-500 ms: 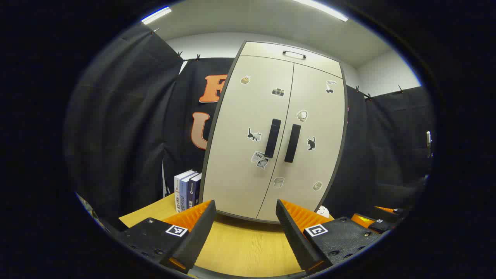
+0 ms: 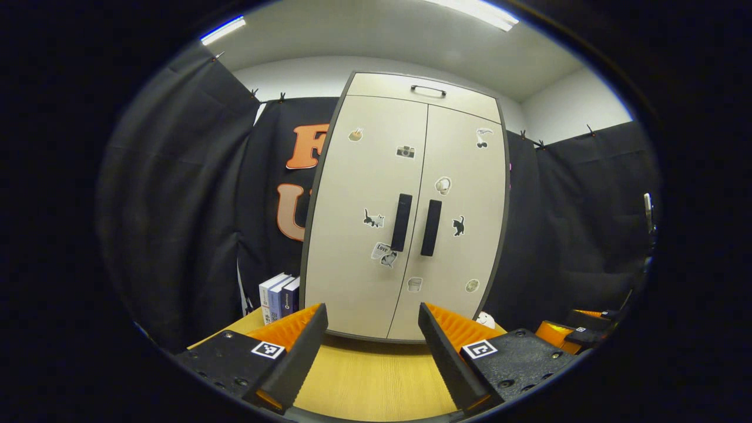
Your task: Open the right door of the double-door shoe cabinet with the right hand, and open the left door with the left hand.
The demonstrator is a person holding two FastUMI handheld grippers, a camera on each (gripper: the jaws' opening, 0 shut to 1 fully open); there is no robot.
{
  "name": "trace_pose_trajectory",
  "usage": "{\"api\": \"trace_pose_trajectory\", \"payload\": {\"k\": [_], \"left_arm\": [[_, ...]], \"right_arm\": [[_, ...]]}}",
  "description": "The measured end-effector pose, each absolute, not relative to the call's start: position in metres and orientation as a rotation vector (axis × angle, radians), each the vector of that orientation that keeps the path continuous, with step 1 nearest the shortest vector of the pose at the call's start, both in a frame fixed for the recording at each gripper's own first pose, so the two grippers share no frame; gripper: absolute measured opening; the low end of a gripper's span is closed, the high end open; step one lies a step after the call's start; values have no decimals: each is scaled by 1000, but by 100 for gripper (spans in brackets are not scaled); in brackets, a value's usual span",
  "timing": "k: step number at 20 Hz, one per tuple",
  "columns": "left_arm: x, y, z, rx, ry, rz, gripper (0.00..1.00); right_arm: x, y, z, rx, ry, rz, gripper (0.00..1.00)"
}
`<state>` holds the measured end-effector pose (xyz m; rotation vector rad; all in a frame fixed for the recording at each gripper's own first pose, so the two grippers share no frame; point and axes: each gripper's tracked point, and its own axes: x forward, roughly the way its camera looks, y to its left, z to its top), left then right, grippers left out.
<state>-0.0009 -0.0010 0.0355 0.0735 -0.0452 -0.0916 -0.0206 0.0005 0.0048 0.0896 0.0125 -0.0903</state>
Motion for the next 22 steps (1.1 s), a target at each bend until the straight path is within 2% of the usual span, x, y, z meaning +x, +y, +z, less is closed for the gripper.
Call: {"api": "trace_pose_trajectory", "payload": {"k": [5, 10, 14, 16, 17, 22], "left_arm": [[12, 3, 29, 58, -5, -110, 95], [23, -7, 40, 47, -38, -158, 94], [27, -11, 25, 48, 8, -174, 95], [26, -10, 24, 46, 17, -171, 92], [26, -9, 24, 45, 16, -168, 95], [25, 2, 26, 42, 13, -149, 94]], "right_arm": [[-19, 9, 4, 86, 29, -112, 97], [-16, 9, 5, 88, 29, -137, 98], [-15, 9, 7, 64, 25, -149, 97], [-14, 16, 8, 56, 31, -132, 97], [-13, 20, 12, 54, 25, -121, 97], [5, 44, 53, 16, -43, -70, 97]]}}
